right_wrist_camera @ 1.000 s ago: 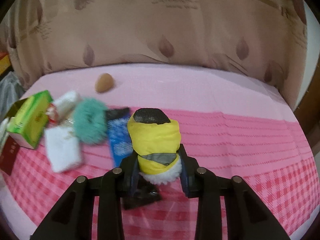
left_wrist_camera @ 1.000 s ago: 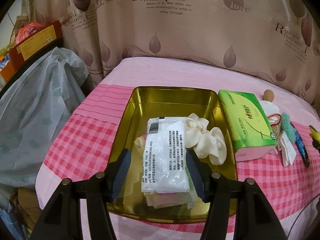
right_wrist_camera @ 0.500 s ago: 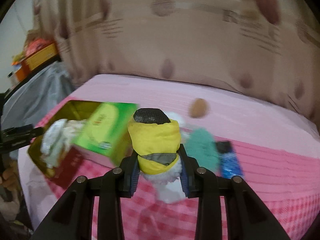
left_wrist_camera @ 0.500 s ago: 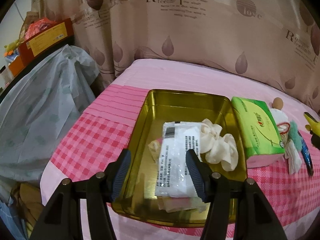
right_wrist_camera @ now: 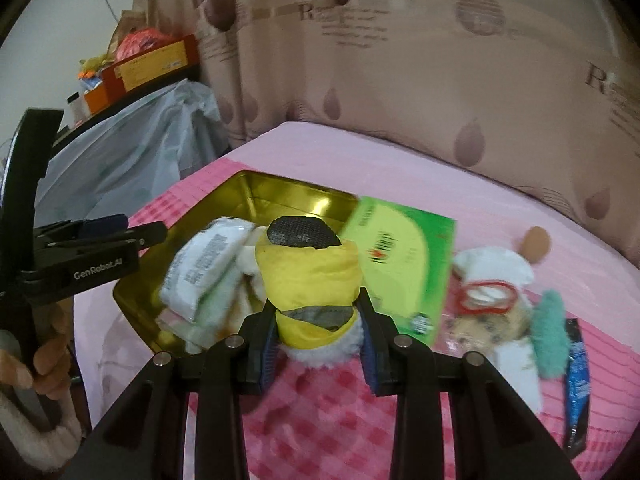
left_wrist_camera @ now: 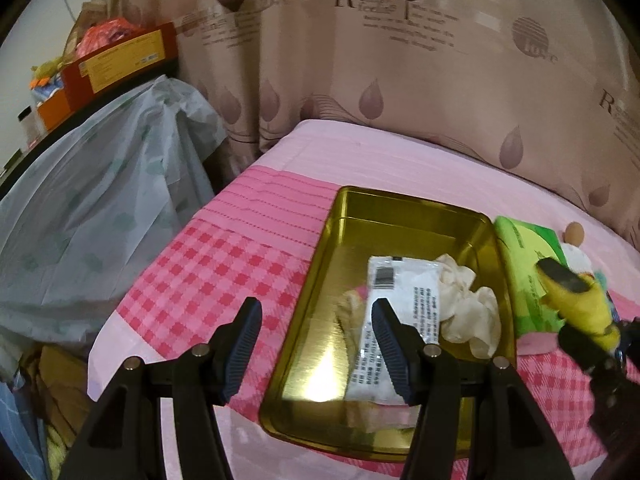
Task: Organize soft objects
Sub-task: 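Carry the yellow-wrapped item to the gold tin and lower it inside, then open the right tool to release the yellow item in the tin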
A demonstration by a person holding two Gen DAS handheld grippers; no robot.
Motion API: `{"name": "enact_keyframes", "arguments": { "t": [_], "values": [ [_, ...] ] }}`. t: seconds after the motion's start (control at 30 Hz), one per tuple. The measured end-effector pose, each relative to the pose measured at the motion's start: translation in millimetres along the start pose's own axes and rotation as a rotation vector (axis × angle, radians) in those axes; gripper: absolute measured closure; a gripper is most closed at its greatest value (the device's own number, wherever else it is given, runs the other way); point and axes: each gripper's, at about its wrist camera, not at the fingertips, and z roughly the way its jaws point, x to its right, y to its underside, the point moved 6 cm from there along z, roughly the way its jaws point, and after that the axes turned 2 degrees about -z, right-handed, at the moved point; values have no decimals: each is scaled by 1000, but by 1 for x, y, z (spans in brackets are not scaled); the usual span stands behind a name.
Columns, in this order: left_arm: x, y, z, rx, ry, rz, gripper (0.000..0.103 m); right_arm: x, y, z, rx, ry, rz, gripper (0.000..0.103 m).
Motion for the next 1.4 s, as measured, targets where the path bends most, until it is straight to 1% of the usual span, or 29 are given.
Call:
{"name": "enact_keyframes", "arguments": {
  "t": [0.17,0.27,0.47,0.63,0.73,0.9,0.97,1.17,1.4],
  "values": [
    [-7,-3,-1,8,-25,-17,44,-24,-8,18,-10,-4,-36,72],
    [-13,-5,-2,9,-24,-41,44,-32,-14,28,-19,-3,-36,72],
    [-30,-7,0,-5,-14,-118,44,-38,-15,49,-52,21,-39,72],
    [-42,-5,5,-40,5,-185,44,-45,-15,58,-45,38,-51,72],
    [-45,-5,6,-41,4,-207,44,-50,-13,62,-48,47,-72,71],
    [-41,-5,6,-39,3,-192,44,-53,-11,62,-41,50,-84,64],
    [-40,-5,6,-39,3,-185,44,-54,-11,59,-31,44,-85,59],
    [-35,-5,7,-33,4,-163,44,-56,-13,48,-12,21,-82,52],
    [-25,-5,7,-25,-1,-111,44,-43,-4,19,20,13,-59,50]
  ]
}}
